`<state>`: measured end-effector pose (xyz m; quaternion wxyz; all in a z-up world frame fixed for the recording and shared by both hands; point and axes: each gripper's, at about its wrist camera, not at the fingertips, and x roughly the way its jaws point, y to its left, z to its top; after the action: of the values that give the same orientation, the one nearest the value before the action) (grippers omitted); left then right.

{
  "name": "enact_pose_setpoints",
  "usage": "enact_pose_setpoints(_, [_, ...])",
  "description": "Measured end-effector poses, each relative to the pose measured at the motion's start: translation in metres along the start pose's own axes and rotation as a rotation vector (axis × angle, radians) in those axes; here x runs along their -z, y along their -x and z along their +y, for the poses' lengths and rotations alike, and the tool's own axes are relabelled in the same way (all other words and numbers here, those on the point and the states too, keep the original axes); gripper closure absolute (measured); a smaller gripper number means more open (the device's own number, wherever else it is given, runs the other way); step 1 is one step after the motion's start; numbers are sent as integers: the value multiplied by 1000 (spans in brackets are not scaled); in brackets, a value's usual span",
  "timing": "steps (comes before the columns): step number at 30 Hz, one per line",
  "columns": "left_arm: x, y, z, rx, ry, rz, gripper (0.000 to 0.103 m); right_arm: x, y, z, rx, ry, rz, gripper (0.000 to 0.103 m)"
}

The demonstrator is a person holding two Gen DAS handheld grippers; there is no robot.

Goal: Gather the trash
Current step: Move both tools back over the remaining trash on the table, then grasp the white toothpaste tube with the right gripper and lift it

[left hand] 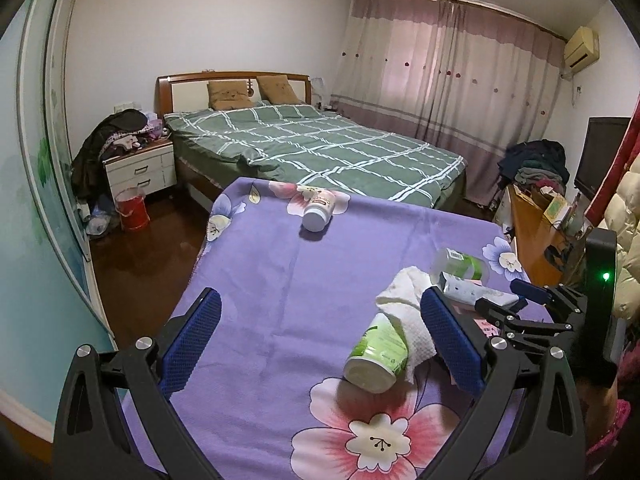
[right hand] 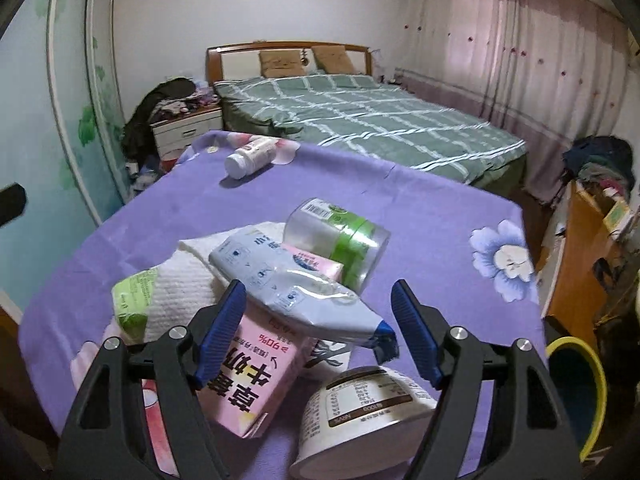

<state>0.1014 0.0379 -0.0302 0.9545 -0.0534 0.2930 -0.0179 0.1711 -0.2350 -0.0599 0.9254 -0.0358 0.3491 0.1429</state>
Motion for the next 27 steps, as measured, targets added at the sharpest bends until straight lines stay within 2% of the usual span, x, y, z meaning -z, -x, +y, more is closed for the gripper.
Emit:
enact_pose_setpoints(3, [1, -4, -4, 7, -4, 9, 5, 0, -1, 1, -35, -5, 10, 32])
enact_pose_setpoints(8, [2, -4, -8, 10, -12, 9, 5, 2, -3, 12, -46, 15, 20, 34])
enact_pose_setpoints(10, [2, -4, -8, 10, -7, 5, 5, 3, -4, 13, -28, 15, 20, 47])
enact_pose_setpoints(15, [4, -3, -7, 8, -2, 6, 5, 3, -3, 15, -20, 11, 16, 62])
enact_pose_setpoints(27, [9, -4, -16, 26, -20, 15, 5, 1, 26, -7, -27, -79, -66, 65])
